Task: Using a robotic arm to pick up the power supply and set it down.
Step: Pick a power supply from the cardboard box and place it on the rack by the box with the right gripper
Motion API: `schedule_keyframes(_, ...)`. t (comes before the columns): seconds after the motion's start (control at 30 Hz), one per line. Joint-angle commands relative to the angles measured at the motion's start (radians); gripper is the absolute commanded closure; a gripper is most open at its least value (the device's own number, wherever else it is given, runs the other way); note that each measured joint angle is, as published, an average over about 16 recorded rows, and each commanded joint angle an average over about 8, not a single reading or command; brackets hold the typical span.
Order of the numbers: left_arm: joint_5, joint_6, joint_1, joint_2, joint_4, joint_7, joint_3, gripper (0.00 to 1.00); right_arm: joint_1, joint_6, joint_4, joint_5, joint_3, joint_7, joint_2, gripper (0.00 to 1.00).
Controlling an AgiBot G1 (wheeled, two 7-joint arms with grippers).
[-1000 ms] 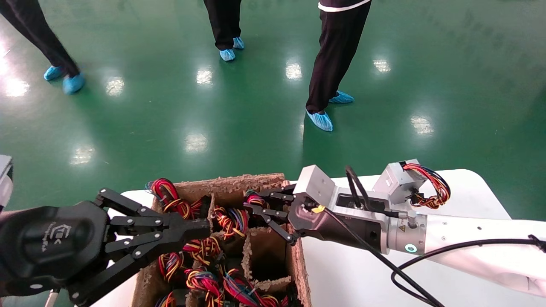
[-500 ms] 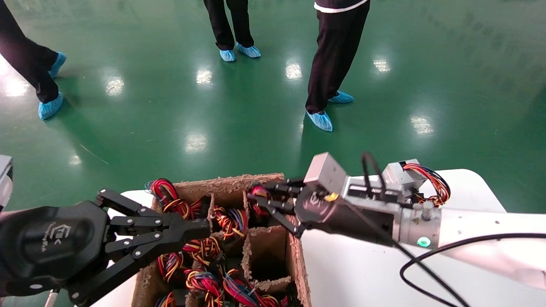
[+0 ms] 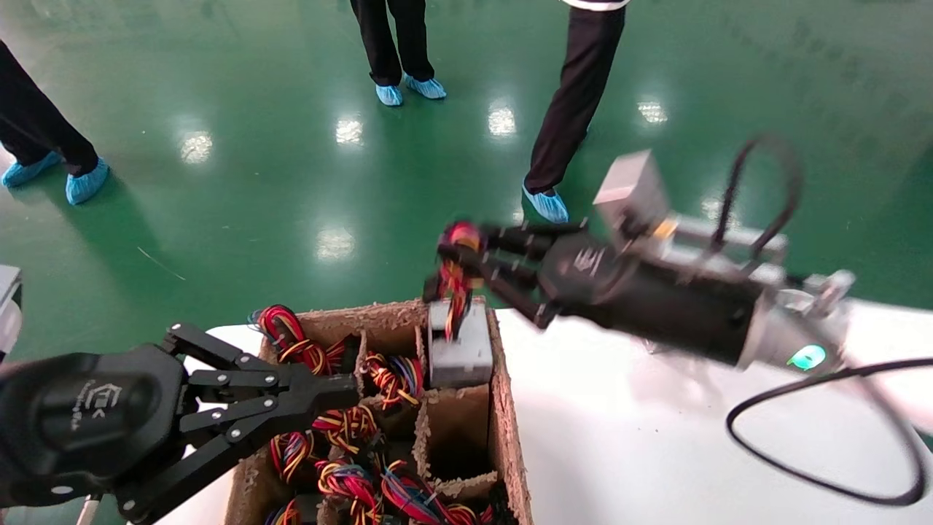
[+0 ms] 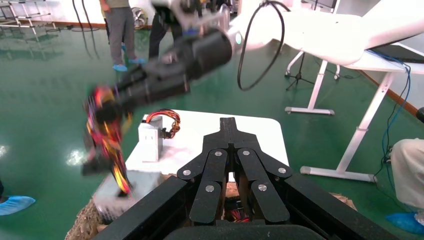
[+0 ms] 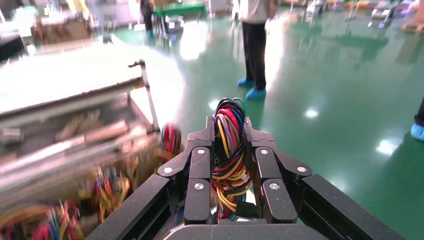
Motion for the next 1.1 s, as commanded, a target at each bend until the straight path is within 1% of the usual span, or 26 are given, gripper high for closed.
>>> schedule_keyframes(0.03, 0.0, 0.0, 0.0, 0.0, 0.0, 0.0, 0.0, 1.0, 0.009, -0.003, 0.007, 0.024, 0.014, 0.026, 0.011, 1.0)
schedule_keyframes(0.27, 0.0, 0.0, 0.0, 0.0, 0.0, 0.0, 0.0, 1.0, 0.036, 0.031, 0.027, 0.081, 0.061, 0.086, 0.037, 1.0)
schedule_keyframes(0.43, 0.0, 0.0, 0.0, 0.0, 0.0, 0.0, 0.0, 1.0, 0.054, 0.086, 0.029, 0.103, 0.092, 0.121, 0.045, 1.0)
schedule_keyframes(0.6, 0.0, 0.0, 0.0, 0.0, 0.0, 0.0, 0.0, 1.0, 0.071, 0.171, 0.02, 0.096, 0.12, 0.142, 0.056, 1.0)
schedule_keyframes(0.8, 0.0, 0.0, 0.0, 0.0, 0.0, 0.0, 0.0, 1.0, 0.083, 0.278, -0.016, 0.061, 0.142, 0.16, 0.082, 1.0)
schedule_keyframes(1.1, 0.0, 0.0, 0.0, 0.0, 0.0, 0.0, 0.0, 1.0, 0.076, 0.468, -0.098, -0.048, 0.137, 0.203, 0.144, 1.0)
